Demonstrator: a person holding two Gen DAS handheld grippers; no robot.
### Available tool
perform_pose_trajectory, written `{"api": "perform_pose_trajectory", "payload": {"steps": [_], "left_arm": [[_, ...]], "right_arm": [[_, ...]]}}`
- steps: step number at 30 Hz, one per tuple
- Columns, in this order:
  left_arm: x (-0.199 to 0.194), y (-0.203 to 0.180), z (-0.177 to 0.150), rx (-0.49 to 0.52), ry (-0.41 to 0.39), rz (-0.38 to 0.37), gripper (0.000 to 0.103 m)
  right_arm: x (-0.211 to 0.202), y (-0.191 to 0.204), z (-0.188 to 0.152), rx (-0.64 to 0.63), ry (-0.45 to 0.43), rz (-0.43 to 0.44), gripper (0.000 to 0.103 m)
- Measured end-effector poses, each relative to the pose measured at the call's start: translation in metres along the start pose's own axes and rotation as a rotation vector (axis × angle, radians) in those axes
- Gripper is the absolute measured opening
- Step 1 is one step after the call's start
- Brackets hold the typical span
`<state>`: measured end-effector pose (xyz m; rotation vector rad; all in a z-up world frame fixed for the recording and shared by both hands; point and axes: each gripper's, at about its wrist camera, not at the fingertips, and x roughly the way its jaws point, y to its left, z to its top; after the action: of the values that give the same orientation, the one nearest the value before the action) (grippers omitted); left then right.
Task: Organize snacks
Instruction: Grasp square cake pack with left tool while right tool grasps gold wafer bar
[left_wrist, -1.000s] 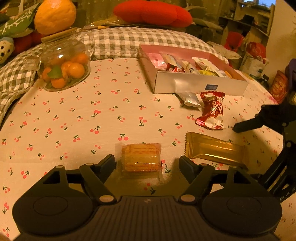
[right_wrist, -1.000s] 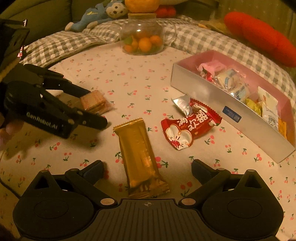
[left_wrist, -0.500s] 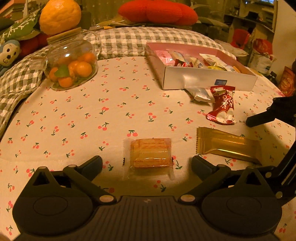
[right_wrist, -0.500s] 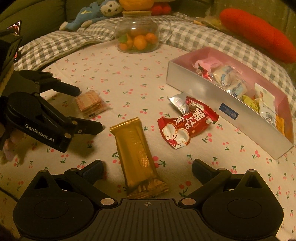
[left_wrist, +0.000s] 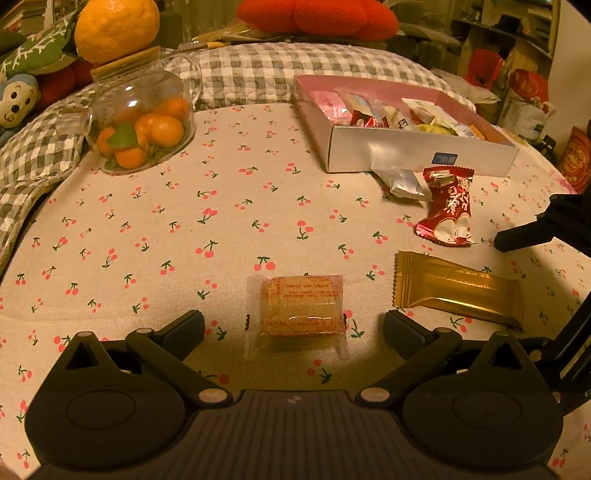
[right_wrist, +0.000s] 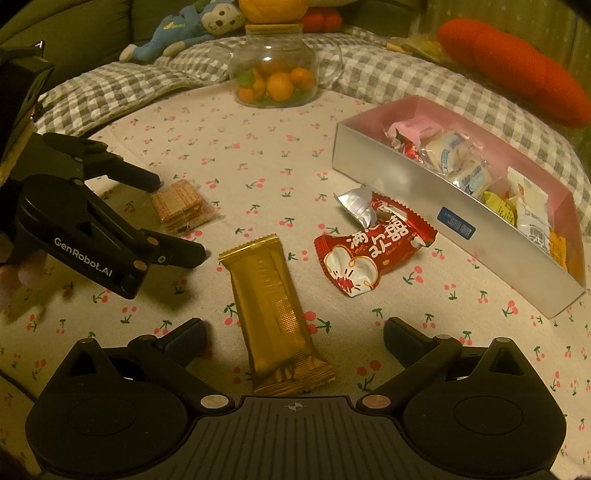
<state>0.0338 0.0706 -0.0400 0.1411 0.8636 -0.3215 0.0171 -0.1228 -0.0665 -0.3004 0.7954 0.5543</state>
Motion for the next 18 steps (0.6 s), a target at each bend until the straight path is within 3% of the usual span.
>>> {"api": "perform_pose_trajectory", "payload": {"steps": [7, 10, 18], "left_arm": [[-0.0036, -0.0008, 0.0006, 0.007, -0.020, -0.007, 0.085], [-0.0046, 0.0001, 0.0021, 0.000, -0.026, -0.005, 0.075], [-0.0069, 0.0035, 0.0050, -0.025, -0.032, -0.006, 0.051]], "right_arm": [[-0.0011, 0.0022, 0.0005, -0.007, -0.008, -0.010, 0.100], [-0.0026, 0.0033, 0.0016, -0.005, -0.013, -0.002, 0.093], [-0.0058, 0.0097, 0.0046, -0.015, -0.035, -0.002, 0.061]]}}
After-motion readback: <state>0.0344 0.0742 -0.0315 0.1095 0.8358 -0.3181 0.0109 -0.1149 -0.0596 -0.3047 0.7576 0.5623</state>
